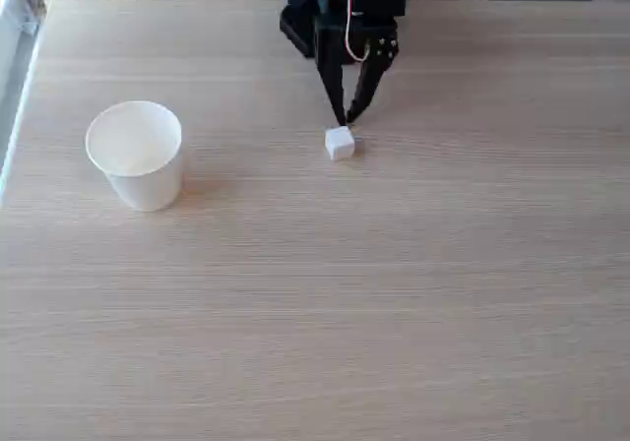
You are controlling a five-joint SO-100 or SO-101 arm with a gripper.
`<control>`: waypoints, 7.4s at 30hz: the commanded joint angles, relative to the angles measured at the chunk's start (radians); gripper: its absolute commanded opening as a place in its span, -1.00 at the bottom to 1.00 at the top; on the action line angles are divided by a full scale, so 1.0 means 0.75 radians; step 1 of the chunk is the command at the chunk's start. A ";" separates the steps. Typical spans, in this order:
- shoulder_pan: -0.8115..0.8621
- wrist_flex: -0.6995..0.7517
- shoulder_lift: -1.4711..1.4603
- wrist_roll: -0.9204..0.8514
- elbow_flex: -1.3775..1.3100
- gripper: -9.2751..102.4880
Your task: Grasp a block and put it in the bin.
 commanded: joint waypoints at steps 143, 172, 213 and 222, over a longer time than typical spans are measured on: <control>1.102 -1.286 -1.282 -0.683 -0.845 -0.83; 1.139 -1.321 -1.391 -0.767 -0.908 -0.56; 0.186 -0.002 0.004 -0.276 0.012 -0.83; 0.086 0.022 0.004 -0.145 0.018 -0.83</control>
